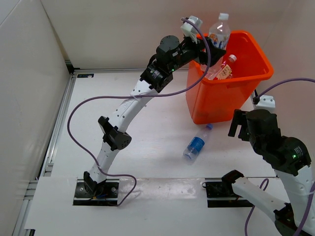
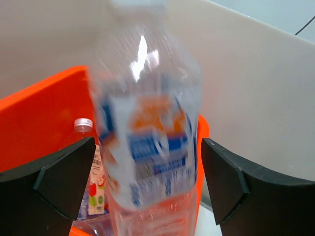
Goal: Put the plastic bottles in the bin
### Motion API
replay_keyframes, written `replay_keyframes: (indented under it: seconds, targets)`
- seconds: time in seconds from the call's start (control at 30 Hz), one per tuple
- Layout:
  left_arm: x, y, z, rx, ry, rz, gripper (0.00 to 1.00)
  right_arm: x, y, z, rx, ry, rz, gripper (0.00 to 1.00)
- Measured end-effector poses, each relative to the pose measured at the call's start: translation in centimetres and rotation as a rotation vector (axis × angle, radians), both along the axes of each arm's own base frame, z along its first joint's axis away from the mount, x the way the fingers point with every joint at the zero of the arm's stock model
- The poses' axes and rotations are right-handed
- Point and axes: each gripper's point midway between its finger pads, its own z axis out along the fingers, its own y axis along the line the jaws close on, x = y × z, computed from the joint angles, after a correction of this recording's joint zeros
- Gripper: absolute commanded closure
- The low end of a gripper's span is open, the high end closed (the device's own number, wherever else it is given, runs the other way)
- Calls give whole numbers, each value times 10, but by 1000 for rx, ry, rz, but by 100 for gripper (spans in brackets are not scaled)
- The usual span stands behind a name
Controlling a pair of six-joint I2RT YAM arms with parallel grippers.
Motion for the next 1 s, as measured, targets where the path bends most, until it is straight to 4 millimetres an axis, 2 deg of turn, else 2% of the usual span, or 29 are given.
replay_keyframes:
  seconds: [0.3, 0.53, 0.67, 0.73, 0.8, 0.9, 0.97, 1.0]
  targets:
    - [2, -1, -10, 16, 34, -3, 1, 0, 0, 0, -1, 1, -1, 10]
    - [20, 0, -44, 82, 70, 23, 1, 0, -1, 0, -1, 1, -6, 10]
    - [28, 16, -59, 178, 21, 67, 1, 0, -1, 0, -1, 1, -8, 10]
    - [24, 33, -55, 232, -35, 97, 1, 0, -2, 0, -1, 1, -11, 10]
    - [12, 52, -44, 285, -111, 121, 1, 0, -2, 0, -2, 1, -11, 10]
    - [-26, 78, -20, 322, -221, 127, 1, 1, -2, -1, -4, 4, -12, 10]
    - [-56, 91, -16, 342, -270, 113, 1, 3, -1, -1, -5, 6, -13, 10]
    - [-73, 98, -22, 356, -280, 99, 1, 4, -1, -1, -5, 6, -15, 10]
